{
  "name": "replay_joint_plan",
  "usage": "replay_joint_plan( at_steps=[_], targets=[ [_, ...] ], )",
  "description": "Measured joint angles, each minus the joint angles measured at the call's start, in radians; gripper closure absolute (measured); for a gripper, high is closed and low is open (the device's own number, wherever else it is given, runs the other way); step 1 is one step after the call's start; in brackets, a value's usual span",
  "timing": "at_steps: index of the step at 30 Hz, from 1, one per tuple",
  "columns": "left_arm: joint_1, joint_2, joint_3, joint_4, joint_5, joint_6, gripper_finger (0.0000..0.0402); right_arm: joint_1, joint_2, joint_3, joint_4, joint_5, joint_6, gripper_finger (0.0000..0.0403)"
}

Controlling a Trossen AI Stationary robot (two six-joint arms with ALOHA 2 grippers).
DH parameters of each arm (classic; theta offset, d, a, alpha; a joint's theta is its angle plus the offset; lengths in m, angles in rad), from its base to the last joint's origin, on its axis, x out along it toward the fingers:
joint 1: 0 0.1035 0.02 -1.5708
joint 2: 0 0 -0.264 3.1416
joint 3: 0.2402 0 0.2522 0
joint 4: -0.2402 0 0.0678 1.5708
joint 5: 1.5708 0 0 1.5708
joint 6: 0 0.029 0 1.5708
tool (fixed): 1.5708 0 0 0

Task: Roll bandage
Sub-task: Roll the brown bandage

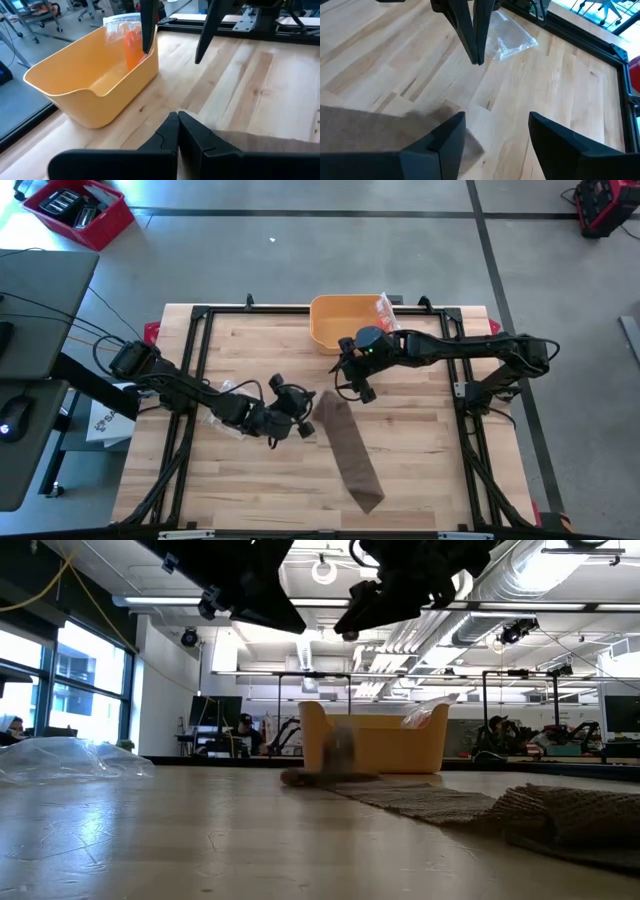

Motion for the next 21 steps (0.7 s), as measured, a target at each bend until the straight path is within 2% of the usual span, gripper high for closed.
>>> replay_joint_plan(
  at_steps=[4,7,12,15,18,21],
  targets=[
    [0.000,0.000,0.000,-0.027,-0.003,-0.019,0.0401,0.000,-0.005,0.000,-0.025,0.000,0.016,0.0197],
    [0.000,0.000,0.000,-0.103,0.000,-0.095,0.0401,0.021,-0.018,-0.003,-0.100,-0.003,0.017,0.0197],
    [-0.001,0.000,0.000,-0.167,0.106,-0.150,0.0401,0.089,-0.080,-0.147,-0.127,-0.097,0.016,0.0202],
    [-0.008,0.000,0.000,-0.163,0.184,-0.150,0.0401,0.158,-0.109,-0.257,-0.086,-0.091,0.049,0.0206],
    [-0.008,0.000,0.000,-0.161,0.269,-0.150,0.0401,0.237,-0.083,-0.352,0.023,-0.082,0.057,0.0208],
    [-0.006,0.013,0.000,-0.144,0.366,-0.157,0.0401,0.294,-0.026,-0.401,0.182,0.015,0.060,0.0208]
  ],
)
